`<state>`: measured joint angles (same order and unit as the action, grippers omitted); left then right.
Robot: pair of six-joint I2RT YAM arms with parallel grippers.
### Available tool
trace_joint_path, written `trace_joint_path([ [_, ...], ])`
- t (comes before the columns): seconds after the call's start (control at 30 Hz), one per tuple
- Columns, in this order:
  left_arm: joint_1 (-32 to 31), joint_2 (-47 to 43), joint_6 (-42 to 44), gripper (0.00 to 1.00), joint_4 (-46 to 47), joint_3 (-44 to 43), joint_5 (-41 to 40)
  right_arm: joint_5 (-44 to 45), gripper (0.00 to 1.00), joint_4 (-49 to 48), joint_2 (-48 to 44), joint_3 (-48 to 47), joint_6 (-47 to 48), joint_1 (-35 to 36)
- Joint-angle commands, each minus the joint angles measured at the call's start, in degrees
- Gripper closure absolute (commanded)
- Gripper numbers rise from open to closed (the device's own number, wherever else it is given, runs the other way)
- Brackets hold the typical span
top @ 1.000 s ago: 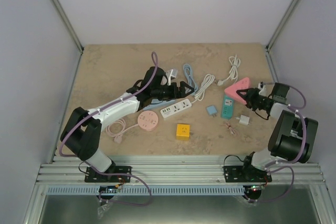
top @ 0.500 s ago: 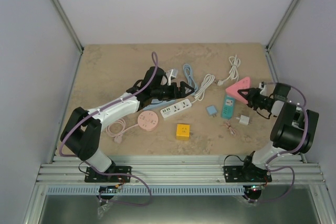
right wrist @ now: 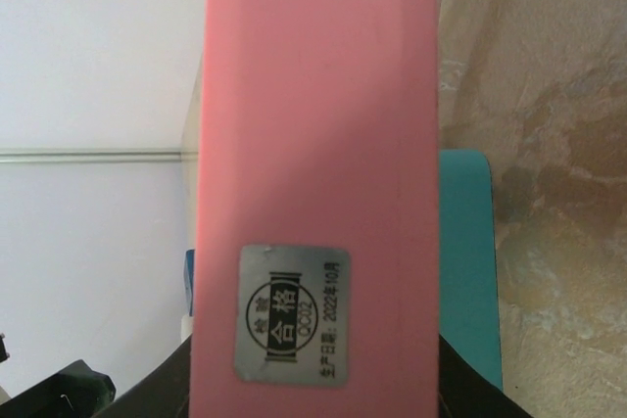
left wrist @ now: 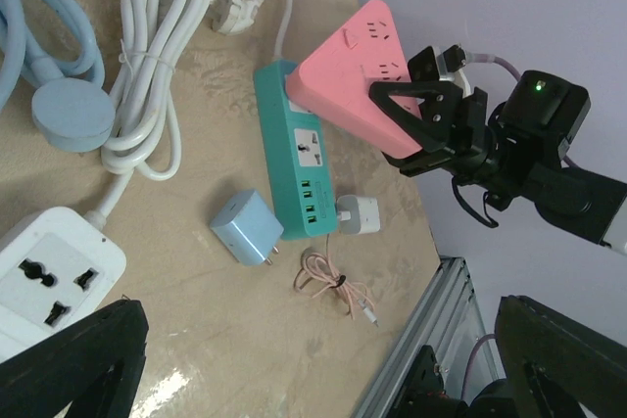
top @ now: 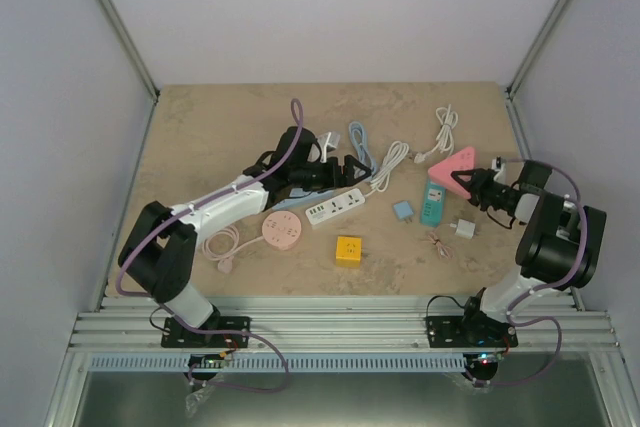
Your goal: Insert the plug
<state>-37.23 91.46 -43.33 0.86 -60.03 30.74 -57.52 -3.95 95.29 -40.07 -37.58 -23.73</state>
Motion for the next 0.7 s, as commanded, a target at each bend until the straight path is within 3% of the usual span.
trace_joint_path([
  [0.0, -0.3, 1.6, -0.5, 0.01, 0.8, -2.3, 0.3, 2.5, 1.00, -0.1, 0.3, 3.6, -2.8, 2.0],
  [0.4, -3.9, 14.3, -3.0, 0.01, 1.3, -14.5, -1.2, 1.0, 0.98, -1.5, 2.6, 3.1, -4.1, 4.4],
  [0.67, -6.1, 28.2, -7.4, 0.06, 3.3, -25.3, 0.2, 5.7, 0.65, 2.9, 4.4, 1.0, 0.1, 3.9],
])
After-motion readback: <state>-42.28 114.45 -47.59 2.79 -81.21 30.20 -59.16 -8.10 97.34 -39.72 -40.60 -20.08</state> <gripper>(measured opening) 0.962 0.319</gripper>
